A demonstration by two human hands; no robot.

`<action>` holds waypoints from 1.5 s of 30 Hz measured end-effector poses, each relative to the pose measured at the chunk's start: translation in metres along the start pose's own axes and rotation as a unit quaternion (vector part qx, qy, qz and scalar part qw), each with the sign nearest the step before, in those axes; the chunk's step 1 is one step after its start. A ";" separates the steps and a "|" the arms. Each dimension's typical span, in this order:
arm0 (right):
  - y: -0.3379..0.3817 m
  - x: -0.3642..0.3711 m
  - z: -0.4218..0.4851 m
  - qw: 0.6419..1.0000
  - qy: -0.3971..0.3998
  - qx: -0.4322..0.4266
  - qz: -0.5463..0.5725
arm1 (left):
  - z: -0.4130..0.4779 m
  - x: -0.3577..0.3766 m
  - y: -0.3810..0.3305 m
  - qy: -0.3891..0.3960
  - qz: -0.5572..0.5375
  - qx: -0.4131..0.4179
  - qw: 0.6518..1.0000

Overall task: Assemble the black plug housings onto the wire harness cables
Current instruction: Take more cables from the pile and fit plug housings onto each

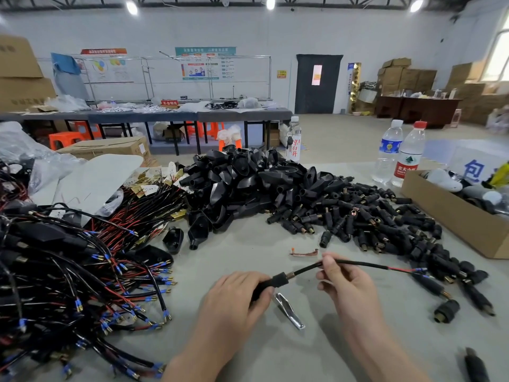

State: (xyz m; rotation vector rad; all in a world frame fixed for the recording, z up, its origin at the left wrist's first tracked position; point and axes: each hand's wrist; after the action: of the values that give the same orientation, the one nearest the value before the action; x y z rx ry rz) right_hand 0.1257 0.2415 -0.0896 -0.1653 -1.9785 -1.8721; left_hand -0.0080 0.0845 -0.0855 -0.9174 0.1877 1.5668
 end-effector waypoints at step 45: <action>0.008 0.011 -0.034 0.976 0.191 0.037 -0.092 | -0.005 0.007 0.012 0.027 -0.065 -0.108 0.992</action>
State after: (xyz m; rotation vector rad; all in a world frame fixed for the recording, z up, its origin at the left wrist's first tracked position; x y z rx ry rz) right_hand 0.1260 0.2068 -0.0777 0.3860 -1.8386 -1.7712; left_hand -0.0158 0.0844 -0.0982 -1.1205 -0.0051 1.4603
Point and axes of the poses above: each hand's wrist, its own z-axis towards the middle knuckle, its own x-axis out of the palm, y = z × x, and after that the axes turned 15 degrees about -y, right-handed
